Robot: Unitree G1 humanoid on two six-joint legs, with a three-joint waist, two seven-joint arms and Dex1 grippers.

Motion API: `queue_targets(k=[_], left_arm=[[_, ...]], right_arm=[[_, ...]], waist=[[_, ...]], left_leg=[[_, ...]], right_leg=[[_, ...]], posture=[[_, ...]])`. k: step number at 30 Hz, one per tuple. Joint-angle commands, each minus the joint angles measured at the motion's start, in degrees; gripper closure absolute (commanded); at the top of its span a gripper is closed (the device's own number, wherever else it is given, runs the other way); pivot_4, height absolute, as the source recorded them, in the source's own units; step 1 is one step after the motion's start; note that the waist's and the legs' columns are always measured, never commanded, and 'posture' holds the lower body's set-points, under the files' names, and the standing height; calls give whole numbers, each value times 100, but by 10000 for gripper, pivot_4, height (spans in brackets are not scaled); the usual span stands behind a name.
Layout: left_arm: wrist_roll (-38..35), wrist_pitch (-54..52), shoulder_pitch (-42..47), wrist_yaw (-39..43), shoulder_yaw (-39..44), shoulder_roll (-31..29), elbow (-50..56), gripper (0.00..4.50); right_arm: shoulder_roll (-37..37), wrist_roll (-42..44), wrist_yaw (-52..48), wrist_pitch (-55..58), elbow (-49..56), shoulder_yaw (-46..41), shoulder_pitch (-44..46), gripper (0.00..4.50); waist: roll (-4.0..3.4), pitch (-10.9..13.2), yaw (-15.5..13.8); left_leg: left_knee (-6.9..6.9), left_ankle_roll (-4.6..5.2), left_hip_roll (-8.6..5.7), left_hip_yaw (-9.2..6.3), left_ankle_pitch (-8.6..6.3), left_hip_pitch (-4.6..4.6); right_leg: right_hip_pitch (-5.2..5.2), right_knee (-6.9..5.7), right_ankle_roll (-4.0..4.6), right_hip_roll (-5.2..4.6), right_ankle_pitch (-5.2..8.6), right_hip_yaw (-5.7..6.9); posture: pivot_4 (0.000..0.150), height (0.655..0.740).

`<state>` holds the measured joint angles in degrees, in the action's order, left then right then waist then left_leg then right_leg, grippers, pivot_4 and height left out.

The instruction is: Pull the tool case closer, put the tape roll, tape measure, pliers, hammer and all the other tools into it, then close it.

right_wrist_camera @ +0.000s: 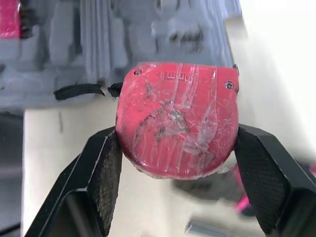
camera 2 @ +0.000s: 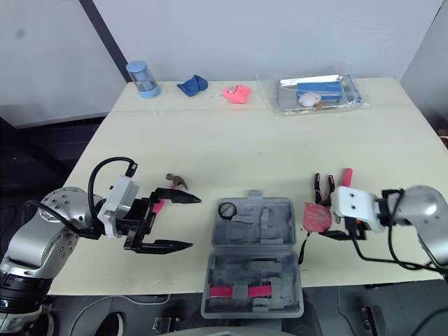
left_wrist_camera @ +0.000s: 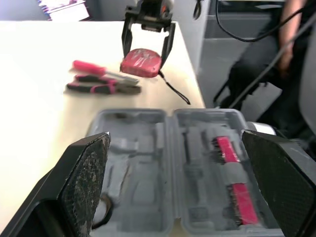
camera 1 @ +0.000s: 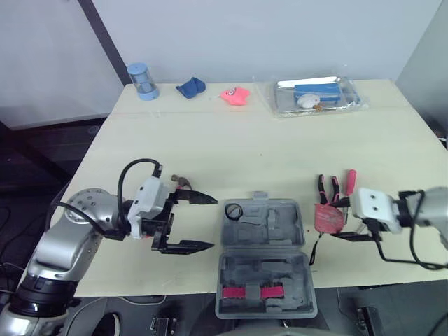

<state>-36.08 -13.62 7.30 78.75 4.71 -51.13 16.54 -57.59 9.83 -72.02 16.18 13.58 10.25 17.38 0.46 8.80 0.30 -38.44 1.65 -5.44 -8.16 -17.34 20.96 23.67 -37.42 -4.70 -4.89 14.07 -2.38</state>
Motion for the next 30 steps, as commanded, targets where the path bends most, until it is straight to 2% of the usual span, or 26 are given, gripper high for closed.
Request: queue_targets(k=[1,7,11,13,16,30], left_arm=[[24,24,0,-22,252,-62,-100,0],[93,52,108,112,324,-148,-385,0],[190,112,137,208,330,-201,-517,0],[245,139,136,273,334,-253,-559,0],[288,164,156,339,333,-270,-601,0],[329,191,255,341,307,-210,-564,0]], right_arm=[[247,-405,-122,553,29,601,784,16586],[847,-1323,-443,996,-364,1846,2133,16586],[1219,-1811,-500,951,-710,2364,2530,16586],[1430,-2067,-532,1025,-911,2630,2727,16586],[1621,-2288,-554,1043,-1119,2775,2908,16586],[2087,-2807,-402,1077,-1467,2936,2911,16586]], waist=[[0,1,12],[-2,3,43],[-2,2,48],[-1,2,58],[-2,2,70],[-2,2,78]], left_leg=[[0,0,0,0,0,1],[-2,0,-5,-5,0,24],[3,-1,-4,-4,0,38],[-15,-2,-10,-2,1,93],[-29,-2,-16,5,1,114],[-33,-2,-16,3,1,113]], right_leg=[[0,2,0,-1,0,1],[23,5,0,-4,-1,6],[45,3,1,-6,0,19],[101,-15,2,-10,-2,31],[131,-36,9,-26,-6,82],[131,-43,13,-25,-9,90]], posture=[[1500,7400],[1500,7400],[1500,7400],[1500,7400],[1500,7400],[1500,7400]])
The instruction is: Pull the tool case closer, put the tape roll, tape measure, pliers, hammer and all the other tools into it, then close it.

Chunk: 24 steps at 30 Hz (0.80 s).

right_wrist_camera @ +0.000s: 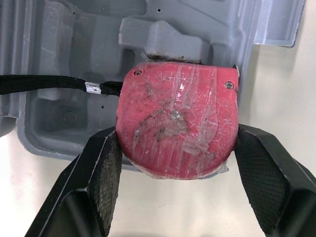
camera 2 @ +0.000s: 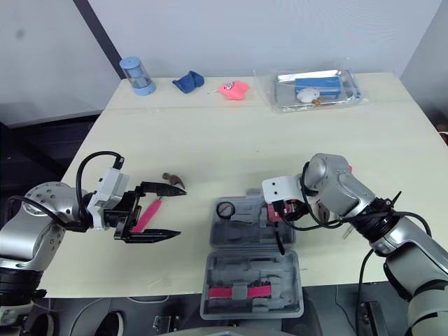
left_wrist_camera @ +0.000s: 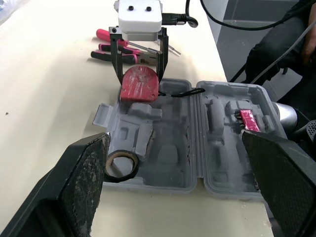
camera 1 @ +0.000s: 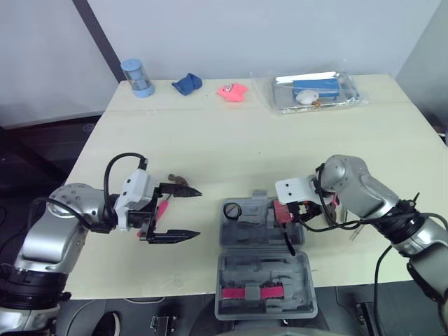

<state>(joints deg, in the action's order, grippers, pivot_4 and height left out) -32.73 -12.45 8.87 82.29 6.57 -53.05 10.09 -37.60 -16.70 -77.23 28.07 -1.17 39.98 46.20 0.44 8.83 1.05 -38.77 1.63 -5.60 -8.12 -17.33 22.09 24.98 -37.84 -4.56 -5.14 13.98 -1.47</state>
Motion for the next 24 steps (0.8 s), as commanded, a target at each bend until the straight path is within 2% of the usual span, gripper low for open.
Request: queue_targets(k=[1,7,9,11,24], left_arm=[[-7,76,110,-23,114,-9,84,0],[14,97,143,-51,84,21,75,0],[14,98,142,-55,84,30,81,0],[12,97,132,-58,82,45,92,0],[52,154,127,-40,85,120,83,0]], right_arm=[[97,-197,129,-165,-27,-18,33,16586],[160,-268,94,-312,-110,-37,-54,16586],[122,-277,45,-328,-65,-53,-78,6562],[112,-283,65,-338,-17,-109,-94,366],[-285,-71,-10,90,900,-732,-149,366]], waist=[[0,0,6],[0,0,18],[0,0,21],[0,-1,25],[-1,0,78]], left_leg=[[0,0,0,0,0,0],[-9,0,0,0,0,-1],[-10,0,0,0,0,-1],[-11,0,0,0,0,-2],[-22,0,0,-2,0,2]], right_leg=[[0,-1,0,0,0,0],[-1,-6,1,1,-1,0],[-1,-7,2,2,-1,0],[-2,-7,2,2,-1,0],[-3,-10,3,1,-2,2]], posture=[[1500,7400],[1500,7400],[1500,7400],[1500,7400],[1500,7400]])
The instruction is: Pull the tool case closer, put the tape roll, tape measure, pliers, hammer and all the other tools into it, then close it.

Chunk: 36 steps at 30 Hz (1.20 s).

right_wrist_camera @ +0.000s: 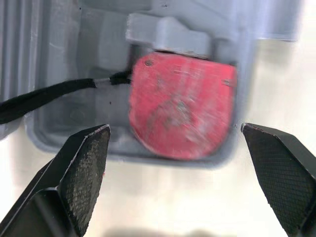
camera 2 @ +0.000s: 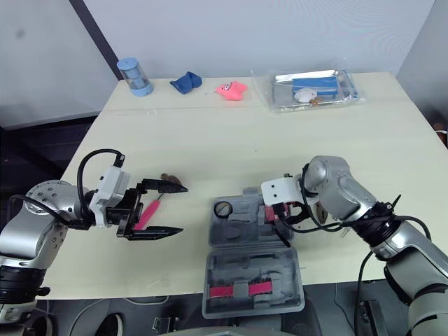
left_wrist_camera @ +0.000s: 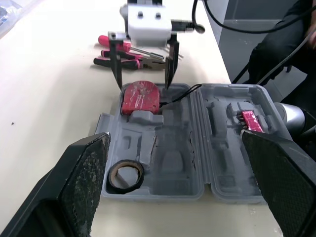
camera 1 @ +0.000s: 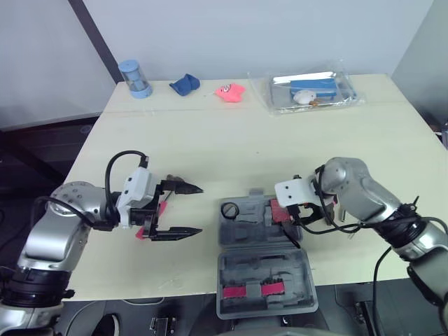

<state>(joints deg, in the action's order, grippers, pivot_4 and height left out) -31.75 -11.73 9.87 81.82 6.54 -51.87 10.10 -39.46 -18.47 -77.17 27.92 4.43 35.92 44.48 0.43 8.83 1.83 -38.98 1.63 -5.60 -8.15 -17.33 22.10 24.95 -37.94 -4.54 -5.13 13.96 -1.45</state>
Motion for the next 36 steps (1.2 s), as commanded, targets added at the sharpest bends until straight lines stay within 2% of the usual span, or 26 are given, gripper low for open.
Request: queue_targets(k=[1,6,7,9,11,15,19,23,29,36], left_arm=[[-44,84,31,7,92,8,78,0],[-49,100,20,9,124,15,59,0],[-51,105,9,9,131,18,57,0],[-54,113,-11,9,140,24,56,0],[-55,116,-14,9,136,33,52,0],[-54,119,4,14,120,45,35,0],[-50,136,22,49,123,31,-5,0],[-52,153,15,72,138,20,-21,0],[-60,160,-15,99,180,-12,-32,0],[-66,132,0,85,195,-37,-16,0]], right_arm=[[-129,203,21,142,416,-468,-38,366],[159,1085,459,291,624,-1425,-638,366],[251,1306,586,241,629,-1677,-883,4247],[374,1621,757,79,624,-2025,-1279,7351],[510,1873,945,-165,571,-2318,-1624,16170],[738,2367,1248,-887,252,-2804,-2253,16170],[869,2621,1372,-1419,-110,-2925,-2543,16170],[993,2691,1506,-2014,-481,-2939,-2614,33528],[1254,2993,1389,-3128,-1247,-3026,-2735,33528],[1518,3069,1294,-3855,-2392,-3012,-2520,33528]], waist=[[0,0,0],[0,0,-5],[0,0,-4],[0,0,-3],[0,0,-17],[-2,1,-13],[-2,1,-7],[-3,1,21],[-2,0,26],[-4,1,40]], left_leg=[[0,0,0,0,0,0],[0,0,0,-3,0,0],[-1,0,0,-3,0,0],[-2,0,0,-3,0,0],[-2,0,0,-4,0,-1],[-5,0,1,-7,0,-7],[-5,0,-1,-4,0,-12],[-5,0,0,-4,0,-12],[-5,0,0,-4,0,-13],[-7,0,-1,-4,0,-17]], right_leg=[[0,0,0,0,0,0],[-2,2,0,-1,0,2],[-3,1,0,-1,0,3],[-3,0,0,-1,0,2],[-6,1,0,-2,0,3],[-15,1,0,-2,0,5],[-17,-1,0,-1,-1,2],[-17,-2,0,1,-1,2],[-18,-2,0,1,0,2],[-22,-2,0,4,-1,1]], posture=[[1500,7400],[1500,7400],[1500,7400],[1500,7400],[1500,7400],[1500,7400],[1500,7400],[1500,7400],[1500,7400],[1500,7400]])
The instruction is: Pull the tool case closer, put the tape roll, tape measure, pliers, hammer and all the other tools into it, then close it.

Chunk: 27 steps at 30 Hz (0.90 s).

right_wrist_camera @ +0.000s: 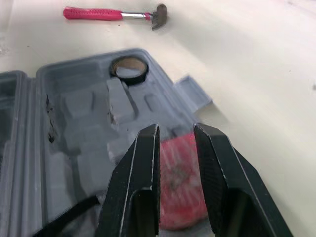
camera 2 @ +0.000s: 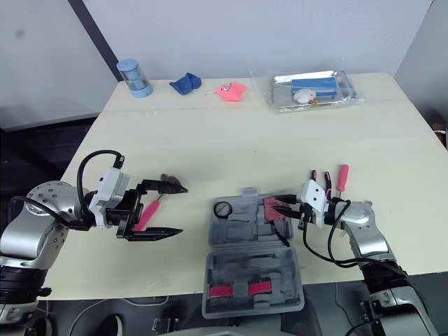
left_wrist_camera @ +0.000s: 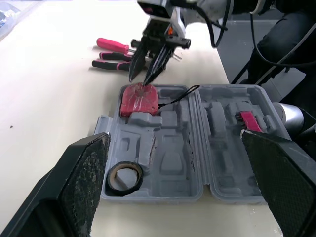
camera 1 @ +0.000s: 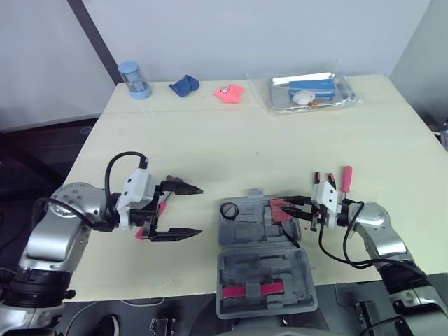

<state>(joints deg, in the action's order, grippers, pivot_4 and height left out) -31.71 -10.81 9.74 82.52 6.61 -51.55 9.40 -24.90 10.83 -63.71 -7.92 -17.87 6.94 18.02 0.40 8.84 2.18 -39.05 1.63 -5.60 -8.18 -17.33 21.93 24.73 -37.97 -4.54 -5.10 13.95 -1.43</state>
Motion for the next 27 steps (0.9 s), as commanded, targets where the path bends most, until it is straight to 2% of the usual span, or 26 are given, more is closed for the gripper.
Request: queue_targets(k=[1,10,15,19,25,27], left_arm=[[-72,43,9,23,197,-76,47,0],[-69,23,-39,-32,236,-103,96,0],[-77,32,-134,-66,285,-96,149,0],[-66,52,-230,-91,327,-75,183,0],[-50,96,-370,-159,366,-38,214,0],[-39,114,-412,-231,392,-5,205,0]], right_arm=[[96,127,-41,-327,-296,-110,164,33528],[399,-130,-192,-905,-2030,50,426,33528],[434,-349,-256,-1146,-2651,187,502,33528],[318,-861,12,-1114,-3115,487,591,33528],[181,-1294,216,-698,-3104,831,649,33528],[252,-1087,313,-531,-2872,682,653,33528]], waist=[[-1,0,7],[-3,-6,21],[-2,-25,24],[4,-71,27],[20,-158,-17],[43,-188,-25]], left_leg=[[0,0,0,0,0,0],[0,0,1,0,0,-10],[0,0,4,1,0,-27],[0,0,5,2,0,-41],[81,3,12,10,-4,-223],[81,3,16,7,-4,-228]], right_leg=[[0,0,0,1,0,0],[-6,-1,0,3,0,-1],[-20,-1,2,6,-1,-2],[-32,-1,4,8,-2,-4],[-192,40,12,13,5,-14],[-199,41,14,16,7,-12]], posture=[[1500,7400],[1500,7400],[1500,7400],[1500,7400],[1500,7400],[1500,7400]])
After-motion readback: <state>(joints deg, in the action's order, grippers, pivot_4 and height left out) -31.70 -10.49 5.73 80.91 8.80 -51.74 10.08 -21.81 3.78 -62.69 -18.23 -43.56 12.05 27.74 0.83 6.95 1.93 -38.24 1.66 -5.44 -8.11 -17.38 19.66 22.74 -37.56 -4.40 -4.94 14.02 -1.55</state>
